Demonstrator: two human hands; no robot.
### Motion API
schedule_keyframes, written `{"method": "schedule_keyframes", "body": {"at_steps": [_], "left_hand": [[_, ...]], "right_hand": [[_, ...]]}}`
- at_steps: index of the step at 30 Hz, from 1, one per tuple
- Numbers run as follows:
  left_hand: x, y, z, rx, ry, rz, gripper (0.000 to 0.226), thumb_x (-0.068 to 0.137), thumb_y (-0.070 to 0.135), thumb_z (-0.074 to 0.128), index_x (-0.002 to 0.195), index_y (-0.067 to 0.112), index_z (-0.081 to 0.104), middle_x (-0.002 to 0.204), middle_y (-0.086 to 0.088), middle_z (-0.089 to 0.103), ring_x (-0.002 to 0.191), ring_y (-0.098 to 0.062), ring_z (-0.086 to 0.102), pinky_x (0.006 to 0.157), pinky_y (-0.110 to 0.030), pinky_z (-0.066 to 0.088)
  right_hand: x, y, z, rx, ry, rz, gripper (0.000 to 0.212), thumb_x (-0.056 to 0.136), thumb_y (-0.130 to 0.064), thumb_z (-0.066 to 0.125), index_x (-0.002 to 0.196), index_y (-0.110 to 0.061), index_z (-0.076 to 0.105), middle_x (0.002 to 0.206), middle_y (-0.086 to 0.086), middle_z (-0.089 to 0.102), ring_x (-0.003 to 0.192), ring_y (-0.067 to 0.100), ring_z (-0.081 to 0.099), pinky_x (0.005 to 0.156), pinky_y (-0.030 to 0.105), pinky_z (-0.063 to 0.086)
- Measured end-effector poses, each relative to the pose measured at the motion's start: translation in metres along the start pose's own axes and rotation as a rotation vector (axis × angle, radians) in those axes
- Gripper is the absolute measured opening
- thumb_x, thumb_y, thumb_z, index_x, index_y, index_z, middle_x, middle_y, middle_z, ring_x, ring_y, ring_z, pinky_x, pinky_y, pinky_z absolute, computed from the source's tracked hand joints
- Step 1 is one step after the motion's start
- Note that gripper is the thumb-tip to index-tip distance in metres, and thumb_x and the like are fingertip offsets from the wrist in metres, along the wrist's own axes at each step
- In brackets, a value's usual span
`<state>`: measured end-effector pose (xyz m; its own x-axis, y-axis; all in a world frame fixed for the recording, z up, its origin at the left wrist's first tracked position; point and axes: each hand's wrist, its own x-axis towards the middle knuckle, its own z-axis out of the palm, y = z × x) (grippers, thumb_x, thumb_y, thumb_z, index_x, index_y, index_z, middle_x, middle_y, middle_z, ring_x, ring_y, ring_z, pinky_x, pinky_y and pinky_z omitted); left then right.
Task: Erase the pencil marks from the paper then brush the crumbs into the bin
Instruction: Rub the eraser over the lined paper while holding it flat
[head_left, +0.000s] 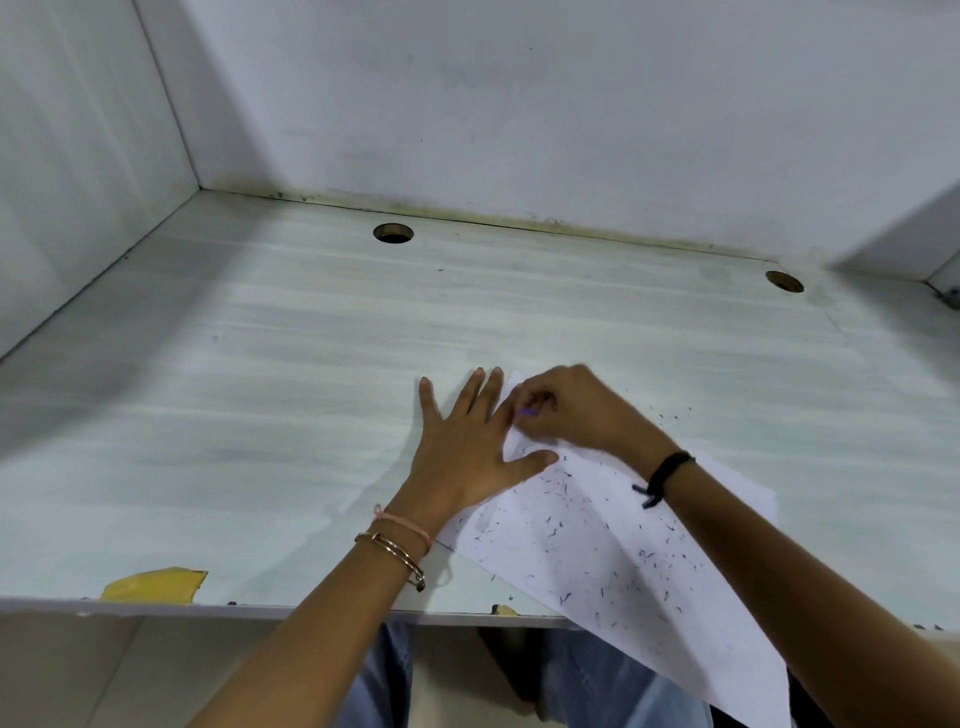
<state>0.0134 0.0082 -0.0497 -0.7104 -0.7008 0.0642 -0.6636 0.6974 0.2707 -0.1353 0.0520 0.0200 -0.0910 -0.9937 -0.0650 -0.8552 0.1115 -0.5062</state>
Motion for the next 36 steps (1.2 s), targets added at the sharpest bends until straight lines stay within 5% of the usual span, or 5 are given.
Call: {"method": "schedule_keyframes", "body": {"at_steps": [4,19,24,29,36], "left_hand": [[-0.001,0.0,0.0,0.009,-0.02,-0.009,0.094,0.077,0.086,0.014,0.154,0.035,0.0,0.163,0.004,-0.011,0.148,-0.011,-0.017,0.109,-0.066,-0.015],[-0.002,0.001,-0.003,-0.03,-0.031,-0.016,0.089,0.082,0.084,0.018,0.154,0.035,0.003,0.162,0.007,-0.01,0.147,-0.008,-0.017,0.11,-0.063,-0.019],[0.003,-0.004,0.001,-0.01,0.055,-0.027,0.079,0.088,0.053,-0.013,0.154,0.022,0.018,0.163,0.004,0.011,0.149,-0.011,0.005,0.113,-0.064,-0.004],[-0.016,-0.012,-0.024,-0.534,0.024,-0.052,0.046,0.106,0.029,0.019,0.148,0.016,0.036,0.157,0.002,0.029,0.146,-0.008,0.017,0.112,-0.013,-0.009],[-0.079,-0.042,-0.029,-0.123,-0.091,-0.007,0.083,0.084,0.077,0.013,0.155,0.034,0.011,0.161,0.017,-0.002,0.145,0.003,-0.01,0.118,-0.037,-0.014]], "right_hand": [[0.003,0.021,-0.011,-0.009,0.104,0.055,0.005,0.078,-0.009,0.066,0.079,-0.011,0.07,0.079,0.002,0.068,0.07,0.012,0.061,0.06,0.016,0.043],[0.014,0.028,-0.015,-0.085,0.207,0.117,0.005,0.081,-0.005,0.059,0.08,-0.006,0.064,0.08,0.012,0.064,0.069,0.02,0.054,0.059,0.024,0.04],[-0.028,0.002,0.024,0.146,0.265,0.028,0.003,0.085,-0.012,0.062,0.084,-0.011,0.064,0.075,-0.004,0.061,0.058,0.003,0.051,0.058,0.008,0.04],[-0.032,0.008,0.031,0.235,0.238,0.032,0.005,0.09,-0.013,0.059,0.087,-0.01,0.061,0.08,0.0,0.058,0.061,0.006,0.048,0.058,0.009,0.038],[-0.028,-0.009,0.019,0.313,0.206,0.078,0.004,0.084,-0.013,0.066,0.087,-0.015,0.067,0.077,-0.006,0.063,0.059,-0.003,0.052,0.055,0.003,0.039]]}}
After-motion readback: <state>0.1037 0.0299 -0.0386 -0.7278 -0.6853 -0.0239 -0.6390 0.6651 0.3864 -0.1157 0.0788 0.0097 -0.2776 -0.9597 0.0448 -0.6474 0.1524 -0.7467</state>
